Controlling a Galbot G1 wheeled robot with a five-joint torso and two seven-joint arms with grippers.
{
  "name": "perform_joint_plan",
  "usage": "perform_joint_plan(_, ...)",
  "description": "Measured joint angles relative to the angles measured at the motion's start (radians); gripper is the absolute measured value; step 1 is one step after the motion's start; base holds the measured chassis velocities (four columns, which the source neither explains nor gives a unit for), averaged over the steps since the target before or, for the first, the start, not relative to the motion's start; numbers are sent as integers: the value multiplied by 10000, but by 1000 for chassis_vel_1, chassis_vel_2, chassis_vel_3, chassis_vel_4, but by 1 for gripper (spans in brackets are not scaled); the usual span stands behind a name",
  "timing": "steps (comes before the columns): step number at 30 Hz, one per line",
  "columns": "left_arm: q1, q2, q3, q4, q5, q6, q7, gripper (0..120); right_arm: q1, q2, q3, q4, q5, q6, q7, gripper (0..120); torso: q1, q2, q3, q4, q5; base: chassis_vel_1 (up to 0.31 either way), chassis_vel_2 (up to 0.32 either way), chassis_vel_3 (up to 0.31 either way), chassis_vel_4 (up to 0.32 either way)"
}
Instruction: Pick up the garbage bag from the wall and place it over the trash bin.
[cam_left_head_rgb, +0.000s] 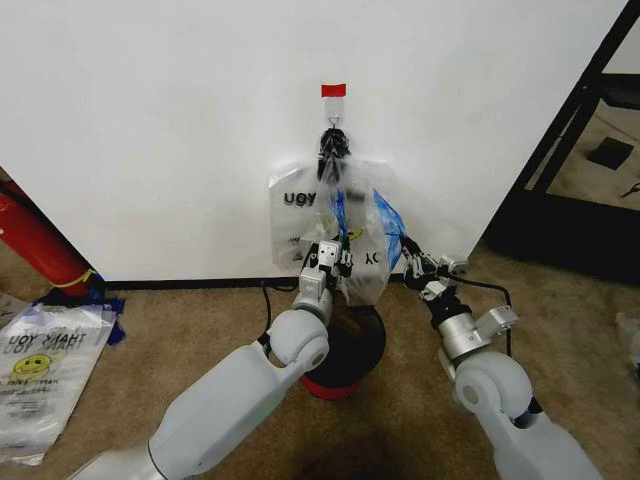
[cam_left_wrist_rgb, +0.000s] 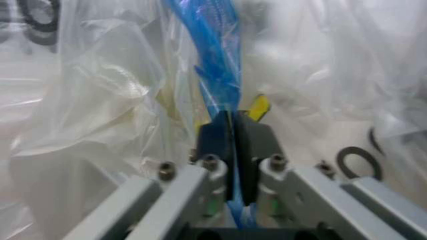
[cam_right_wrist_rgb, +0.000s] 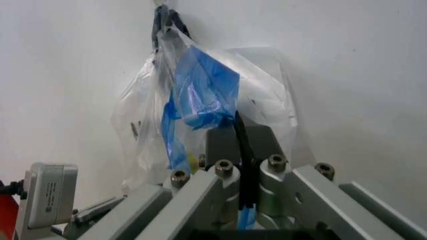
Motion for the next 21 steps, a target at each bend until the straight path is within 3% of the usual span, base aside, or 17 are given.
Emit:
perform_joint_plan(8, 220, 79, -219, -432, -162, -112, -65, 0, -157, 12, 50, -18, -35, 8, 7, 0, 0, 0, 0, -3, -1, 0, 0, 0, 0)
perform_joint_plan(21, 2289, 1934, -1142, -2962, -283, -316, -23, 0, -1092, 431, 262, 12, -574, 210, -195, 0, 0, 0, -1, -1, -1, 0, 0, 0, 0)
